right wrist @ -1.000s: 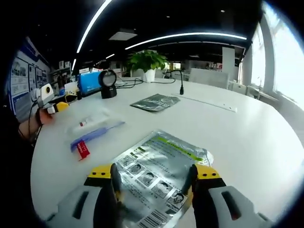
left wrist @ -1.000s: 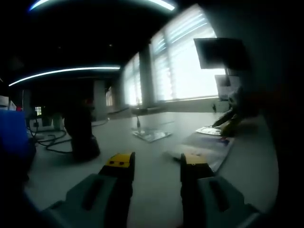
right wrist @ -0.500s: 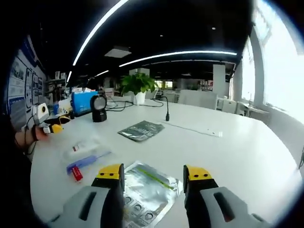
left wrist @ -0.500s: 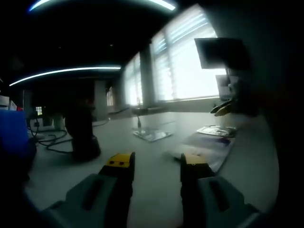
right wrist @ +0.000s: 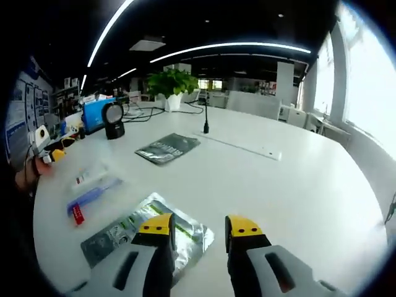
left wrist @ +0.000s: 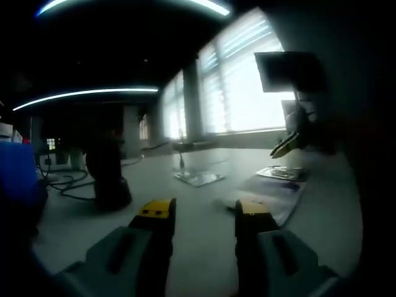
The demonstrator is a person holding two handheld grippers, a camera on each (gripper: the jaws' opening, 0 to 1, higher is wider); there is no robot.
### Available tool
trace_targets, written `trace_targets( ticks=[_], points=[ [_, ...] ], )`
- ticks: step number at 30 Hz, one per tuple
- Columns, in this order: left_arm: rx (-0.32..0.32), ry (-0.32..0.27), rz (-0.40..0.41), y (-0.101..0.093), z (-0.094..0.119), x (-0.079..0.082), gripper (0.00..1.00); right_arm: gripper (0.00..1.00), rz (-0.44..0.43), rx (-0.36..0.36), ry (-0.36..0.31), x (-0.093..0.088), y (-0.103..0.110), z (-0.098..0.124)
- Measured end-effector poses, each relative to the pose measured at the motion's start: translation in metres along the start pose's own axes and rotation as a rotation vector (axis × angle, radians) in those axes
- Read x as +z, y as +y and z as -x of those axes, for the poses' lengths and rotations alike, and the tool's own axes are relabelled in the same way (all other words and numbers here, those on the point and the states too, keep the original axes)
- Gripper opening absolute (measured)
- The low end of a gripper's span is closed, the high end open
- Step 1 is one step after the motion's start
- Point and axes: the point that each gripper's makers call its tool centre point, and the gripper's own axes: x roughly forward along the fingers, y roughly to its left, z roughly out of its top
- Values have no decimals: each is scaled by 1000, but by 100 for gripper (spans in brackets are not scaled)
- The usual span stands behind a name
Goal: Clip sheet goods on table flip sheet goods clip sheet goods scan sheet goods put sheet goods back to table
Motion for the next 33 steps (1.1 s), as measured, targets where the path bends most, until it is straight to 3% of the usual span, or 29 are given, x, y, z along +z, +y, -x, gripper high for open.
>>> trace_targets(
  ticks=[6, 12, 18, 25, 33],
  points=[
    [-4, 1, -1, -1, 0, 0, 31, 28, 28, 7, 58, -16, -2, -6],
    [-4, 0, -2, -1, 0, 0, 31, 28, 54, 11, 75, -19, -1, -13],
    [-2, 0, -2, -1, 0, 0, 31, 23, 13, -15, 96, -25, 6, -7],
    [-3, 3, -3, -1, -1, 0, 31, 16, 30, -1, 96, -26, 23, -6],
    [-3, 3, -6, -1, -1, 0, 31, 10, -51, -1, 100, -28, 35, -2]
  ],
)
